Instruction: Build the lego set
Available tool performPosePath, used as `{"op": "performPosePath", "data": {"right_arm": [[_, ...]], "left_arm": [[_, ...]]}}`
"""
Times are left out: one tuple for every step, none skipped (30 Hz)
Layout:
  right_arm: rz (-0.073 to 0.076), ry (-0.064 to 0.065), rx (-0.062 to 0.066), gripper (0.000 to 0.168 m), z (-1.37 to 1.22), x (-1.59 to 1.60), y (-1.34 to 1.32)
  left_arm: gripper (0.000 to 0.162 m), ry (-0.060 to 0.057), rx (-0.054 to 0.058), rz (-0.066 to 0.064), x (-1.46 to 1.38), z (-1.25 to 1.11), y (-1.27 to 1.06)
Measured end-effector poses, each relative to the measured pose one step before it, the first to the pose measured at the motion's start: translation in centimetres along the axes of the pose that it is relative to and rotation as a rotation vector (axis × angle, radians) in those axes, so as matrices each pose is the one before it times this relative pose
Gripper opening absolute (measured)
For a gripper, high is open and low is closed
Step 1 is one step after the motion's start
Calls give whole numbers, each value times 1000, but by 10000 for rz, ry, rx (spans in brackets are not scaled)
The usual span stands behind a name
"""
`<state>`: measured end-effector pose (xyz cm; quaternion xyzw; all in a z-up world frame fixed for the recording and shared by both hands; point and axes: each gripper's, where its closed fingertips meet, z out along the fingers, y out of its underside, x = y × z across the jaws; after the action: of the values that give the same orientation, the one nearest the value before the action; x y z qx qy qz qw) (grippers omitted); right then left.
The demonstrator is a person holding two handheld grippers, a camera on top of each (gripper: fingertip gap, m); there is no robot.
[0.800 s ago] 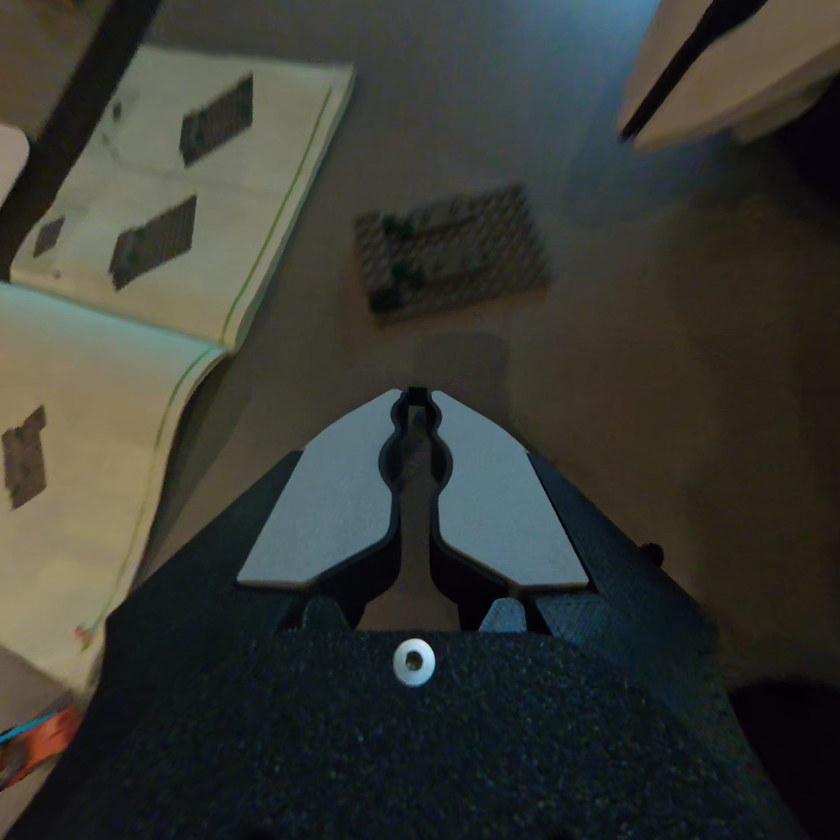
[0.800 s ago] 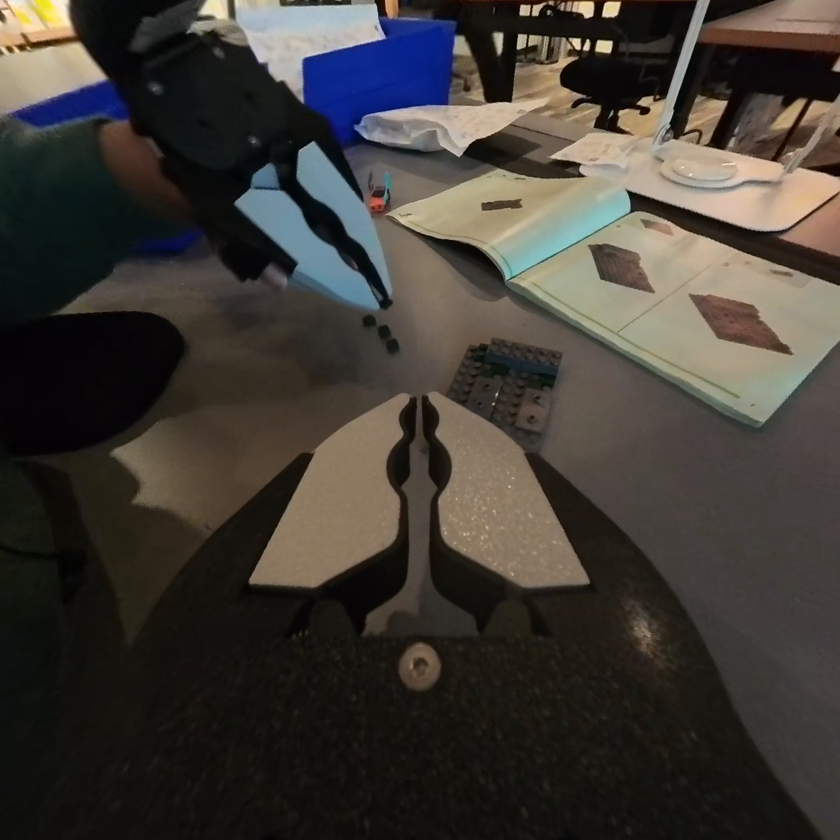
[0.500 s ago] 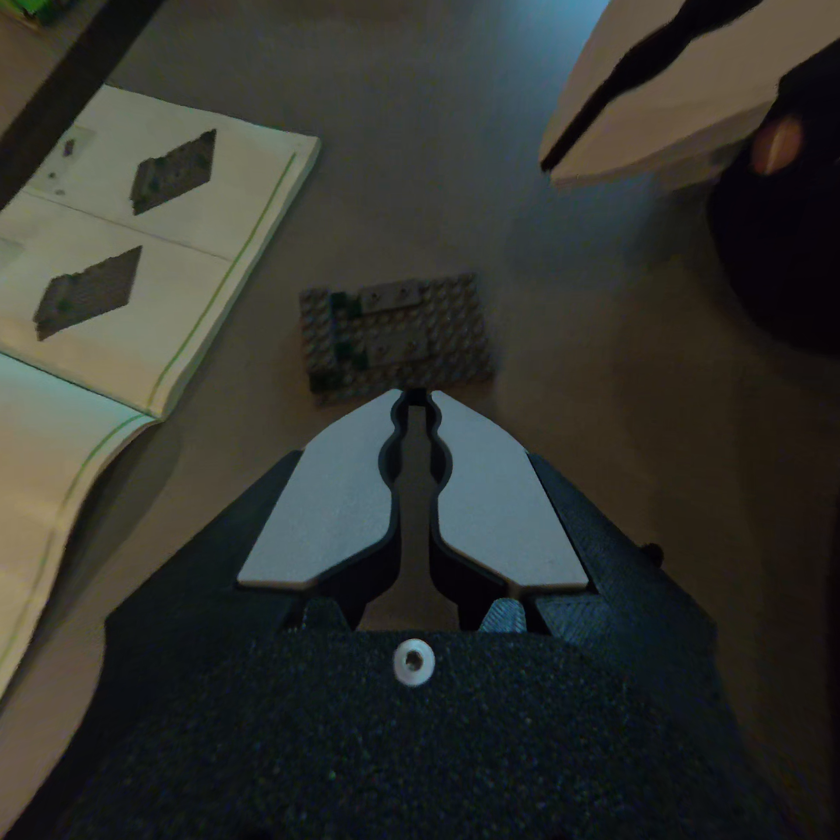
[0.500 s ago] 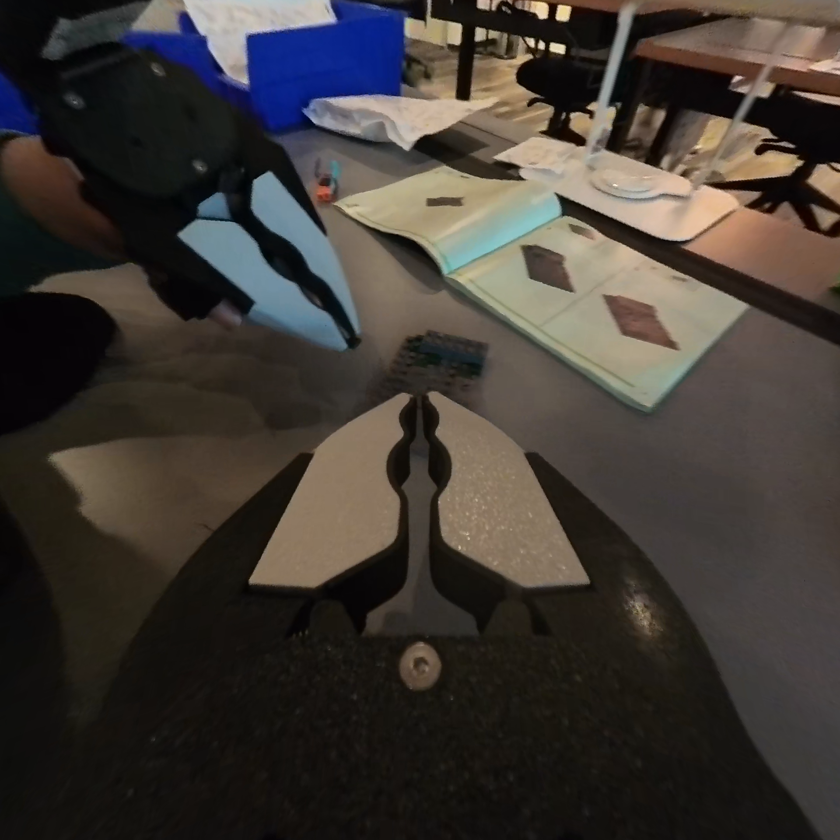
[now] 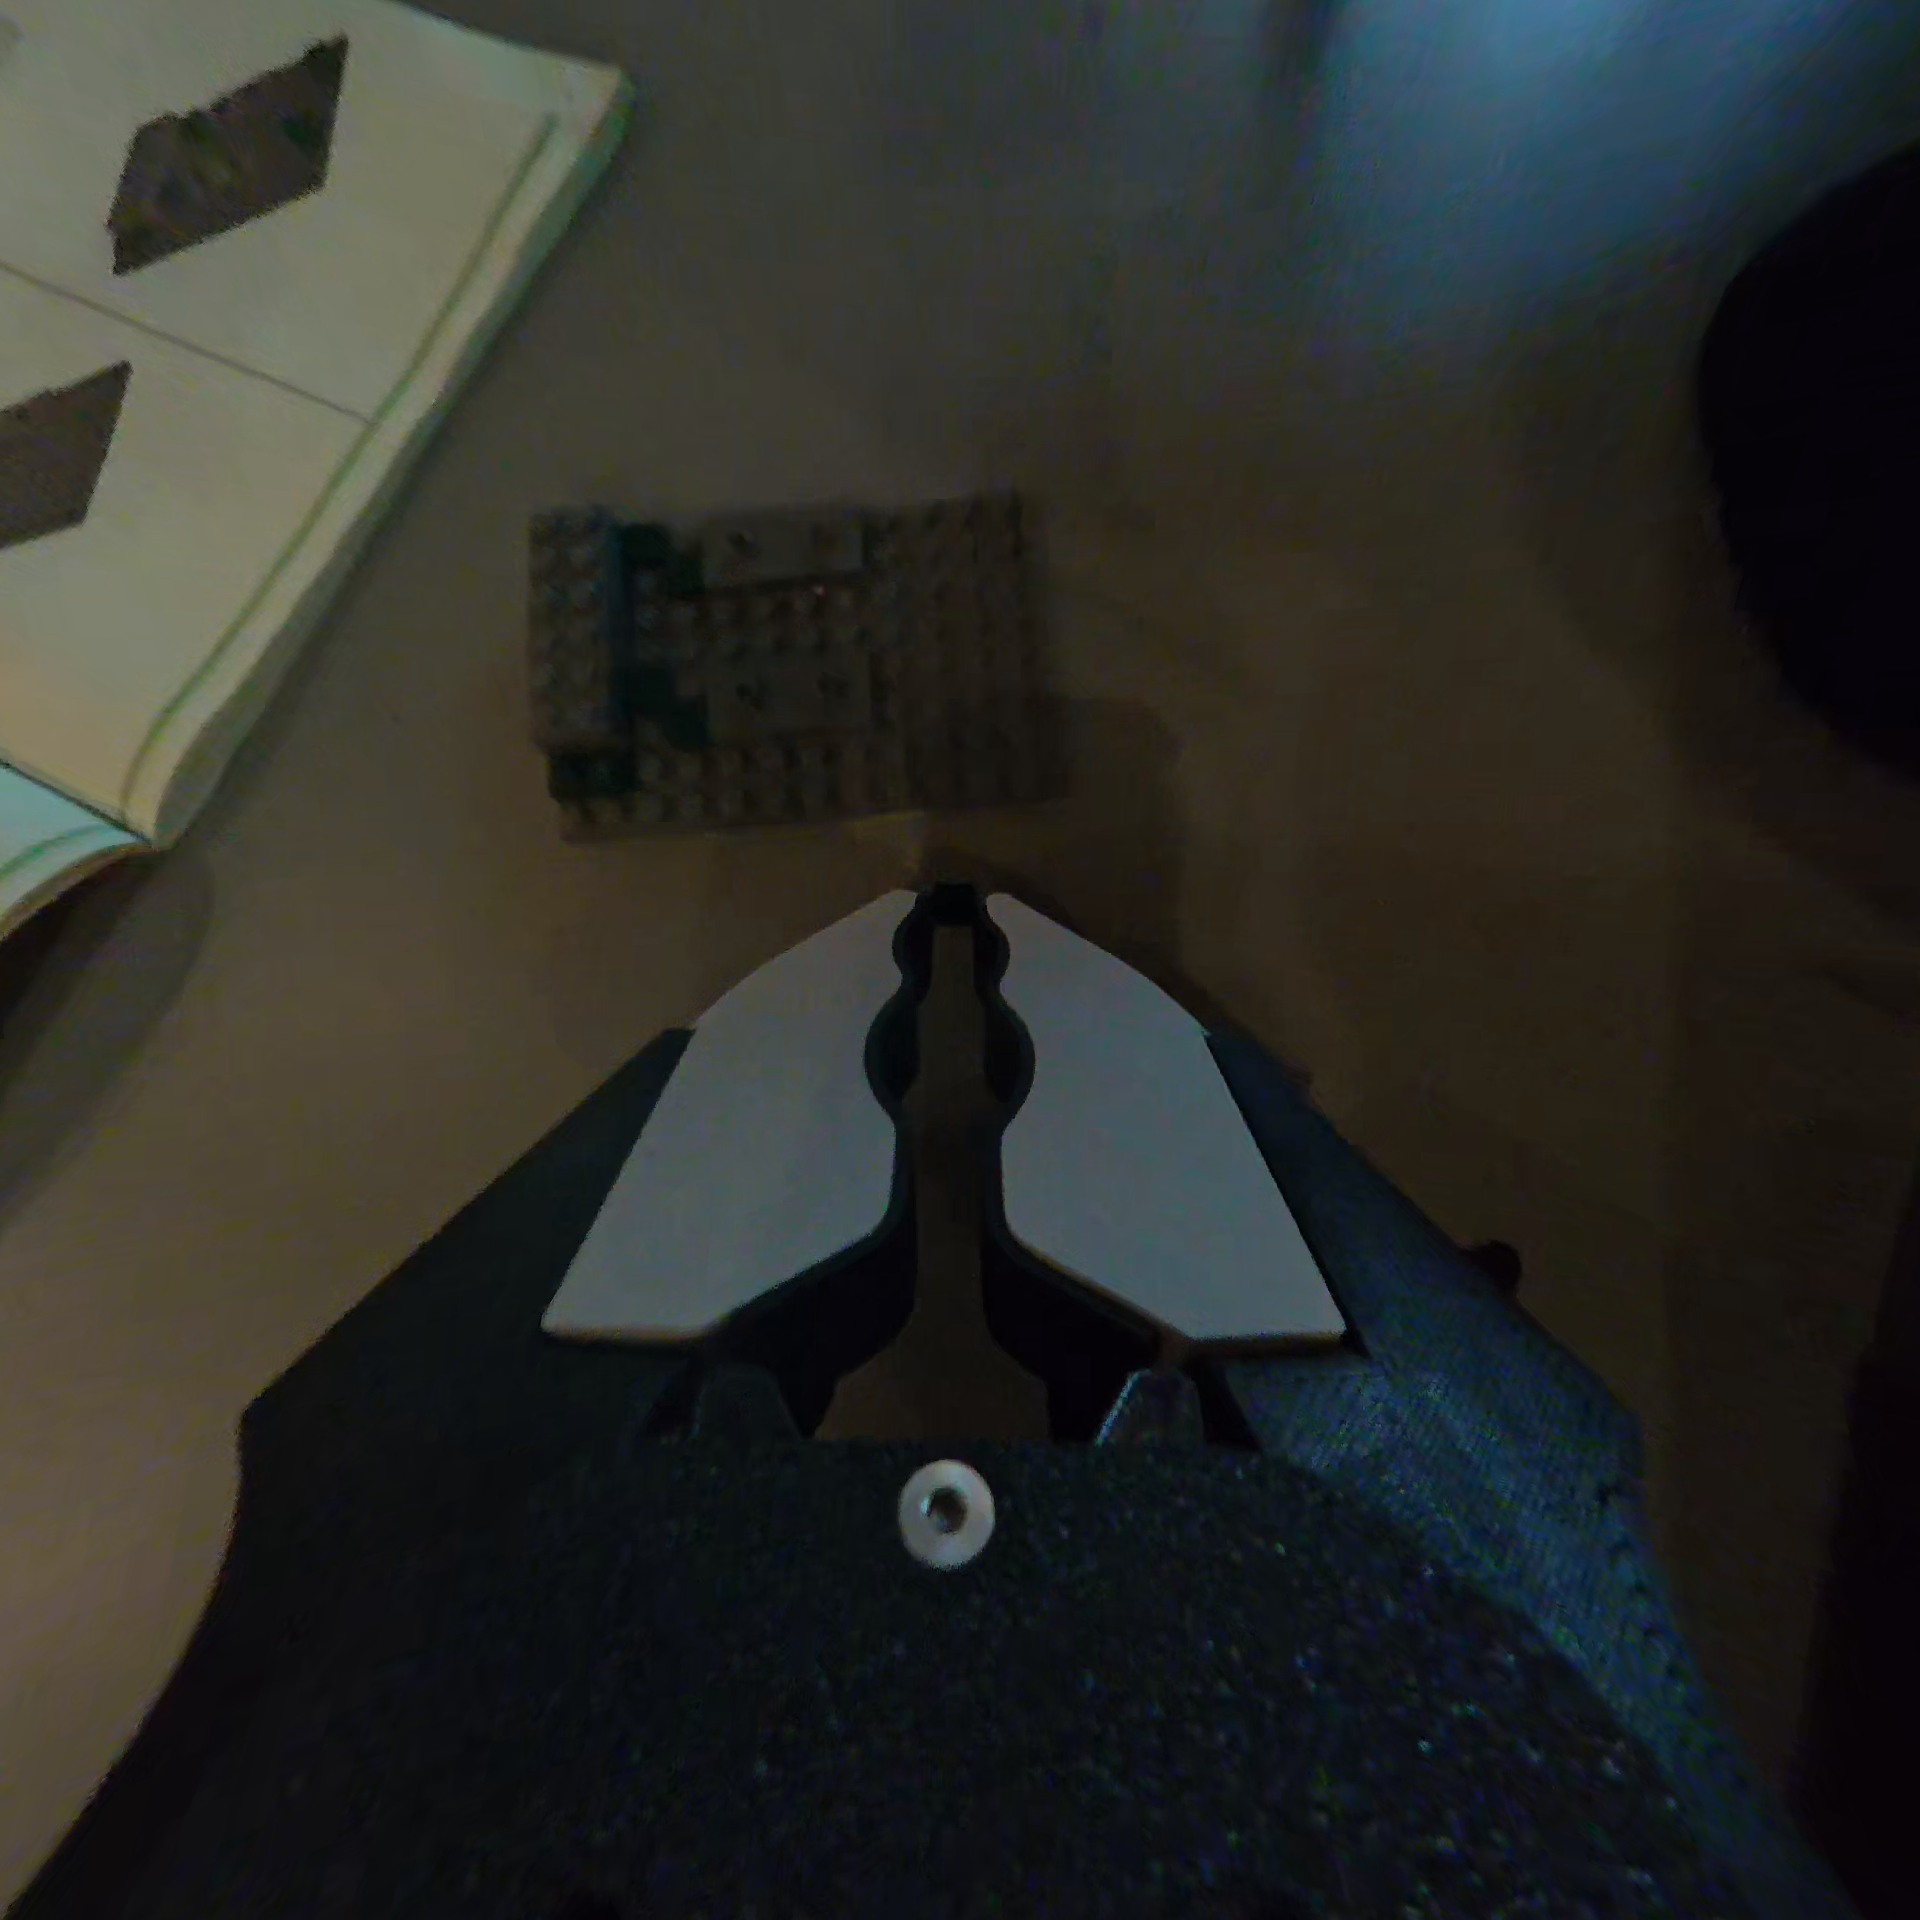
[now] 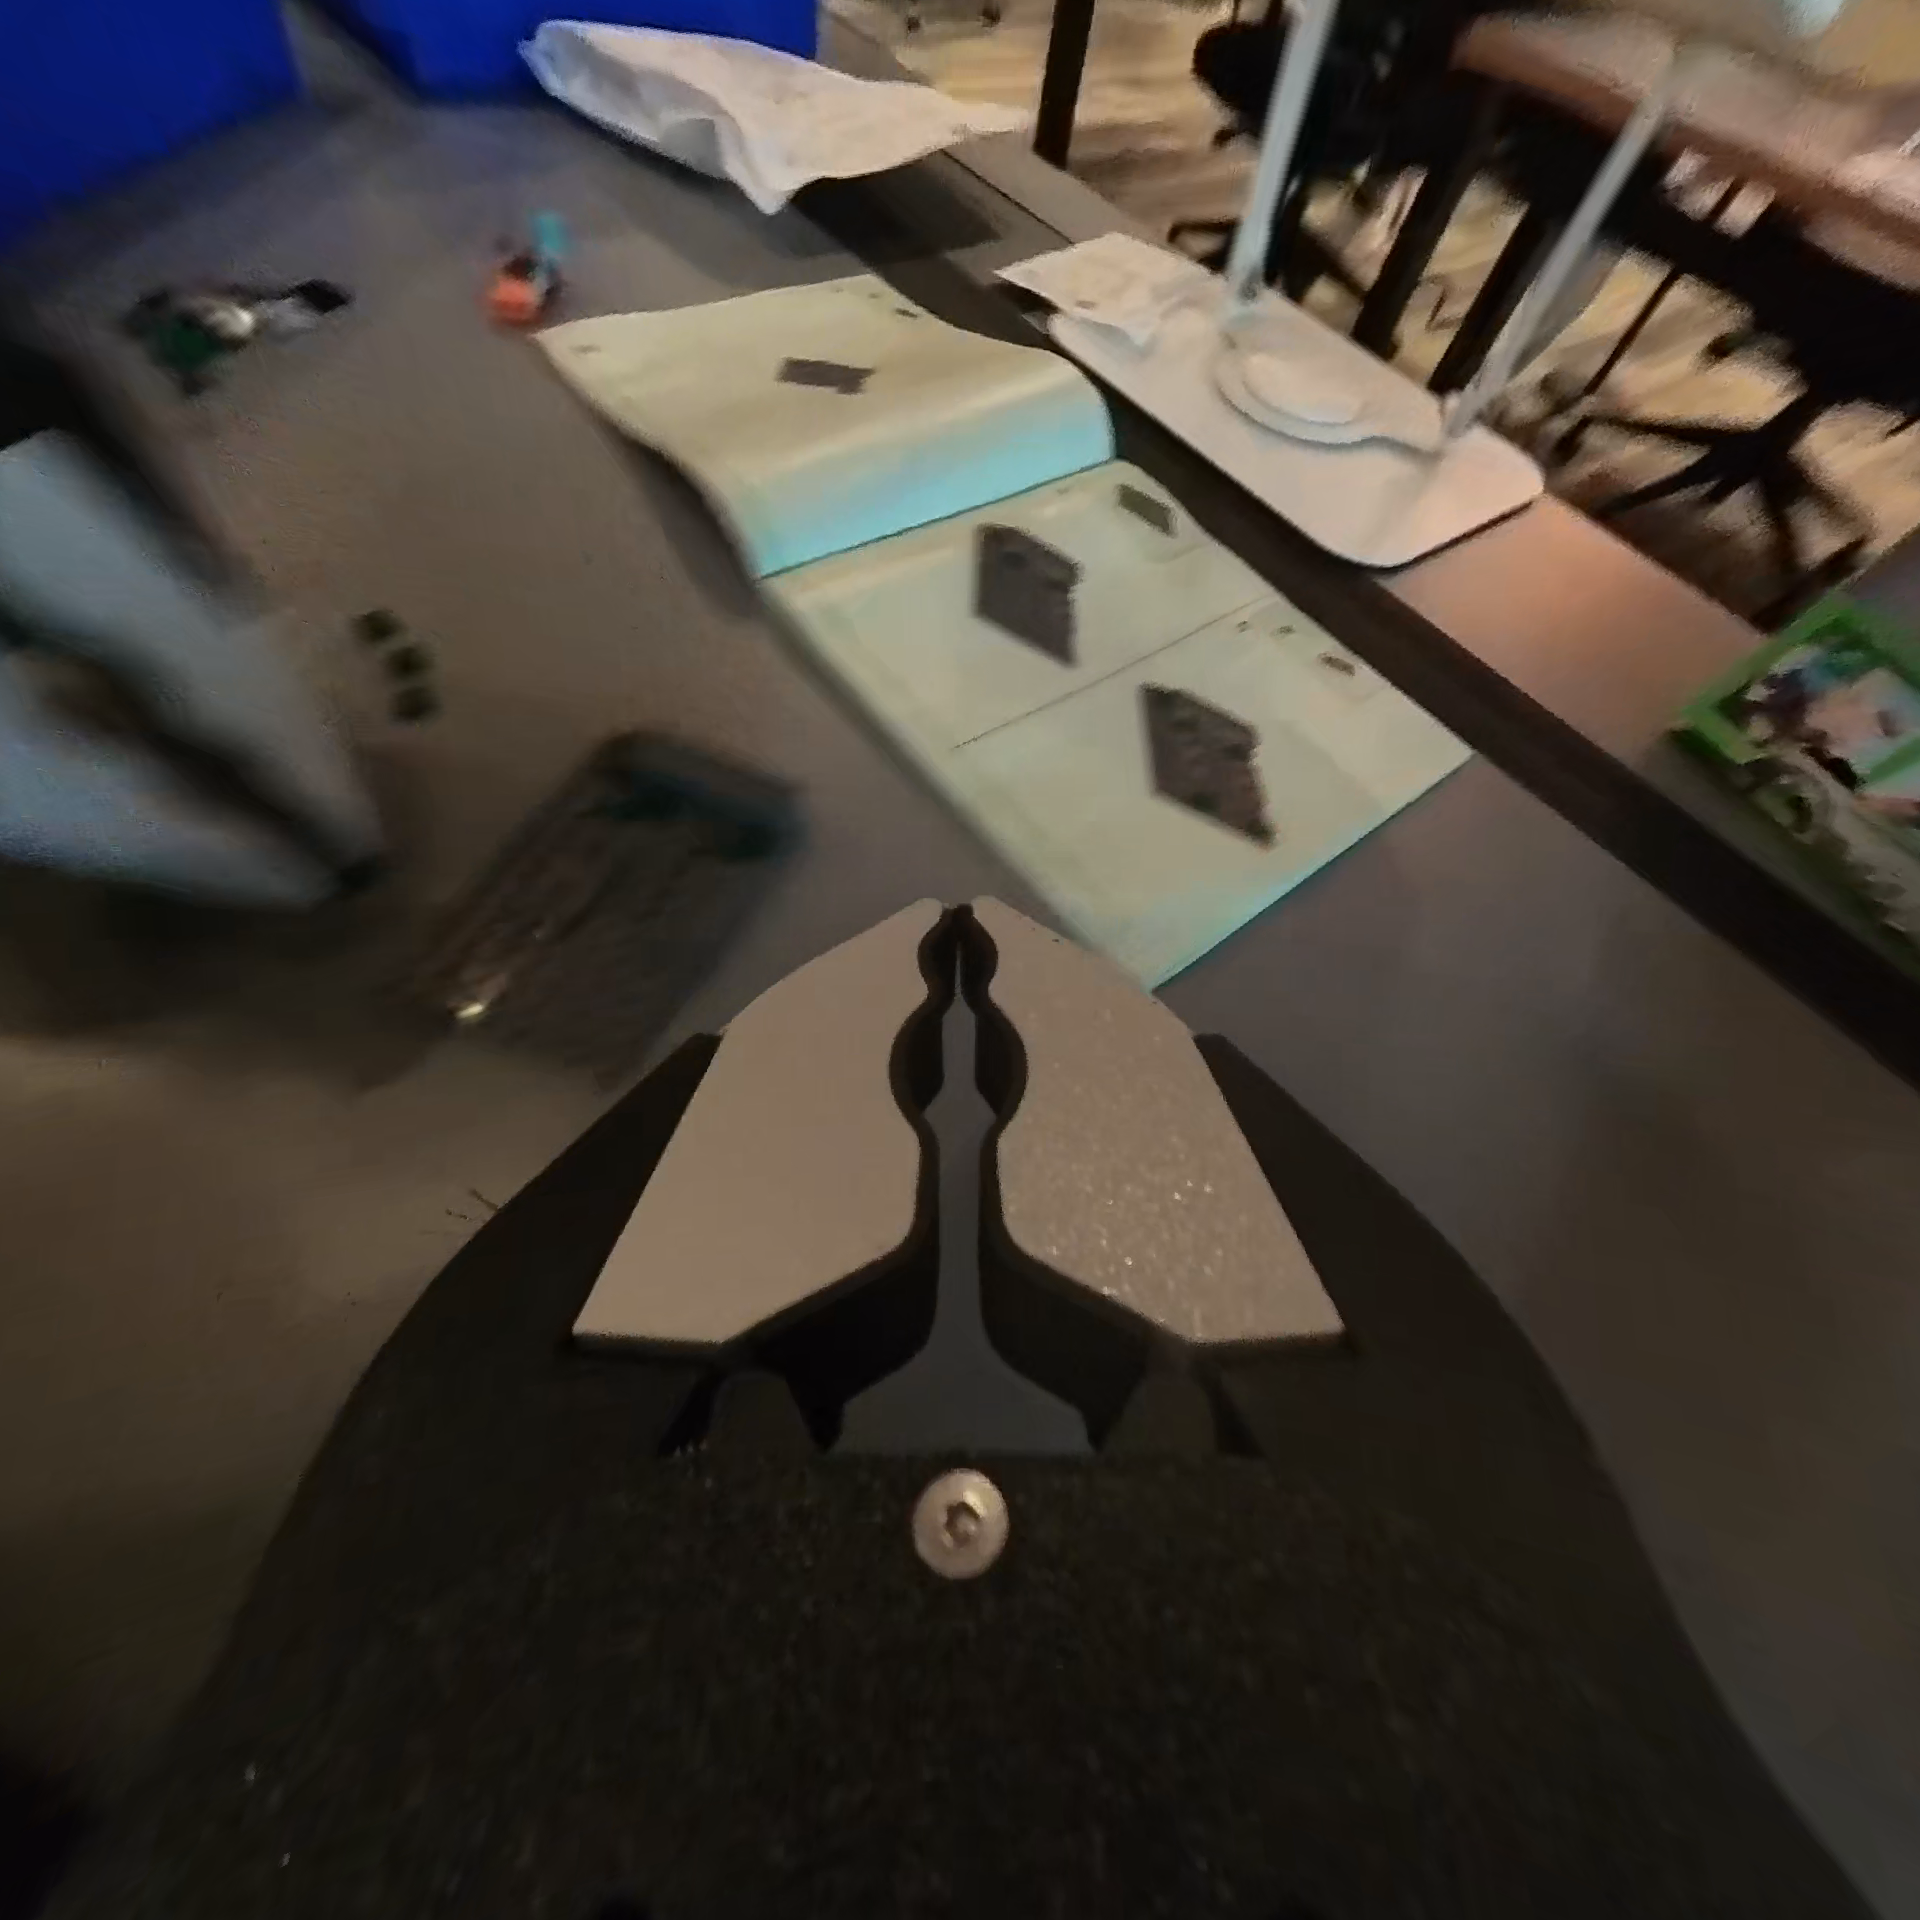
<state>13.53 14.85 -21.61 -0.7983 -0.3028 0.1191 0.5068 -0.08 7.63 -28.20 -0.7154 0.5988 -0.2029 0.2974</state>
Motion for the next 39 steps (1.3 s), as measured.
{"op": "performPosePath", "data": {"right_arm": [[71, -88, -82, 0, 864, 1082, -209], [-26, -45, -125, 0, 891, 1087, -154], [-98, -31, -158, 0, 927, 1049, -58], [-68, -79, -181, 0, 935, 943, 13], [26, -156, -192, 0, 914, 775, 59], [54, -188, -163, 0, 858, 628, 45], [17, -159, -143, 0, 786, 594, 55], [-34, -151, -164, 0, 734, 563, 134], [-40, -178, -192, 0, 692, 525, 211], [-19, -233, -178, 0, 604, 420, 226], [-10, -240, -125, 0, 508, 364, 143], [-25, -189, -69, 0, 403, 352, 46], [-54, -223, -35, 0, 298, 197, -40], [-71, -264, -45, 0, 246, 36, -54], [-84, -219, -87, 0, 229, 9, -16], [-98, -178, -116, 0, 221, 1, 43], [-95, -221, -130, 0, 230, -99, 91], [-78, -237, -110, 0, 222, -162, 66], [-61, -209, -71, 0, 217, -164, 14], [-42, -190, -49, 0, 212, -142, -27], [-20, -129, -52, 0, 206, -66, -36], [-21, -54, -71, 0, 189, 50, -10], [-34, -36, -80, 0, 148, 99, 2], [-20, -55, -70, 0, 115, 87, -4], [10, -70, -53, 0, 74, 89, -36], [36, -82, -34, 0, 37, 73, -44], [40, -83, -39, 0, 5, 78, -41], [19, -66, -68, 0, 2, 88, 6], [-6, -58, -98, 0, 19, 88, 65], [-13, -61, -102, 0, 25, 76, 74], [5, -94, -77, 0, 39, 19, 58], [21, -119, -41, 0, 37, -32, 23], [21, -81, -20, 0, 25, 3, -4], [1, -41, -22, 0, 31, 26, 11], [-13, -44, -18, 0, 38, -4, 7], [-13, -38, -4, 0, 47, -19, 8], [-18, -17, 5, 0, 32, -11, 8], [-11, -33, -2, 0, 7, -28, 22], [4, -35, -14, 0, -17, -41, 53]], "left_arm": [[8, -19, -22, 1, -8, -13, 158], [8, -24, 3, -29, -105, -11, 81], [8, -50, 19, -52, -171, 1, 34], [8, 8, 16, -44, -85, 25, 36], [8, 48, 14, -42, -5, 18, 41], [8, 47, 36, -21, 33, 0, 14], [11, 56, 39, -12, 50, 7, 4], [14, 46, -7, -41, 24, 16, 64], [16, 65, 3, -51, 36, 18, 42], [19, 75, 36, -37, 50, -26, -18], [19, 29, 58, -29, -11, -77, -78], [20, 22, 45, -13, -44, -113, -77], [21, 26, 70, -29, -49, -149, -97], [21, 47, 78, -62, -35, -173, -92], [23, 73, 81, -75, -2, -171, -86], [24, 77, 81, -72, 8, -173, -60], [26, 51, 46, -52, -12, -145, -13], [27, 4, 31, -18, -52, -120, 13], [27, -4, 16, 12, -45, -71, 31], [27, -18, 1, 3, -67, -23, 48], [27, 20, 5, 6, 5, -2, 27], [27, 32, 10, 9, 41, 6, 16], [28, 2, -2, 19, 20, 9, 8], [28, -9, -4, 35, -8, -7, 10], [28, -1, 31, 26, -8, -37, -39], [28, 16, 42, 0, 2, -39, -59], [28, 7, 40, -7, -16, -39, -44], [28, 0, 33, 7, -15, -26, -24], [28, -10, 2, -1, -39, -4, 29], [28, 1, -8, -6, -36, 20, 40], [28, 13, -13, -5, -11, 36, 70], [28, -9, 0, 2, -16, 21, 35], [28, -11, 3, 8, -14, -6, 18], [28, 3, 13, 4, -3, -19, -18], [28, 2, 26, -6, -18, -28, -46], [28, -3, 19, -7, -22, -12, -29], [28, -6, 10, 1, -10, -14, -21], [28, -6, 2, 5, -13, -13, -3], [28, 4, -9, 4, 3, 14, 20]]}}
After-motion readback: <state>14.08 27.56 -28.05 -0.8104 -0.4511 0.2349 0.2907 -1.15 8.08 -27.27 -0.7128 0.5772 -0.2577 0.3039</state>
